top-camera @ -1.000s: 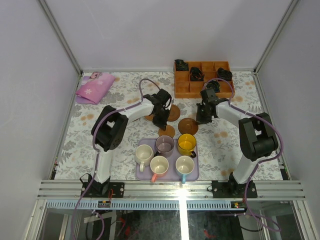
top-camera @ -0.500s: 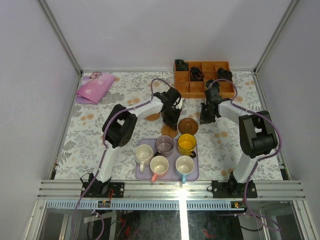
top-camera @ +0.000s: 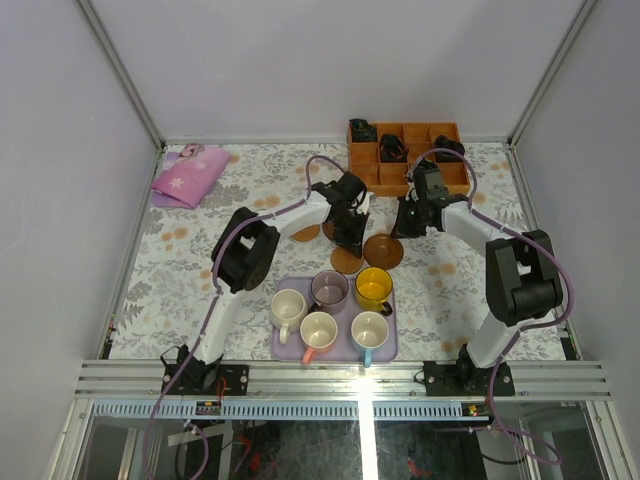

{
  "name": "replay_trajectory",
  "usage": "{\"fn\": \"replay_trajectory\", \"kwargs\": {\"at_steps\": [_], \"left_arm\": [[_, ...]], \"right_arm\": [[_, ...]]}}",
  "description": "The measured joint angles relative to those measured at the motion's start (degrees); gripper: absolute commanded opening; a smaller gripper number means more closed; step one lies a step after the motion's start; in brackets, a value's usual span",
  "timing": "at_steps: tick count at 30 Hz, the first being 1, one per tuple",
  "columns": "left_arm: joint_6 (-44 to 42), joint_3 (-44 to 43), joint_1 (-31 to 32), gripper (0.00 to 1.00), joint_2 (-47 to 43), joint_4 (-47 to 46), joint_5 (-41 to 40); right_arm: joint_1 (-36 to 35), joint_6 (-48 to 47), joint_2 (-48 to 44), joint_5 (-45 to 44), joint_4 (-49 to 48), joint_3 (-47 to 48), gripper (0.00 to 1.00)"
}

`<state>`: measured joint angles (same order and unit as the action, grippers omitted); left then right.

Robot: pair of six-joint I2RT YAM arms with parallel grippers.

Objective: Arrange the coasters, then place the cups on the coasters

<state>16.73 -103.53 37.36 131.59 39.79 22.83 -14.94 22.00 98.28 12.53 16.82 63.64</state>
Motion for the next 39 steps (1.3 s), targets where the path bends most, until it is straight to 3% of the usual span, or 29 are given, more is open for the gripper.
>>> {"fn": "replay_trajectory", "kwargs": {"at_steps": [8,19,31,39], "left_arm": [[1.7,-7.4,0.2,0.0,4.8,-0.6,1.5],[3.9,-14.7,0.2,0.0,10.1,-5.5,2.6],[8.6,-13.4,-1.0,0.0,11.5,-17.4,3.3],[10.8,-11.1,-2.8,0.15,11.7,-24.2,5.7]], "right_arm": [[0.0,-0.2,2.1,1.2,0.9,-0.7,0.01],[0.0,0.8,5.1,-6.5,5.2,0.2,0.0],[2.5,1.7,11.3,-12.1,6.9,8.3,0.0],[3.1,0.4,15.1,-14.8,5.6,13.2,0.0]]}}
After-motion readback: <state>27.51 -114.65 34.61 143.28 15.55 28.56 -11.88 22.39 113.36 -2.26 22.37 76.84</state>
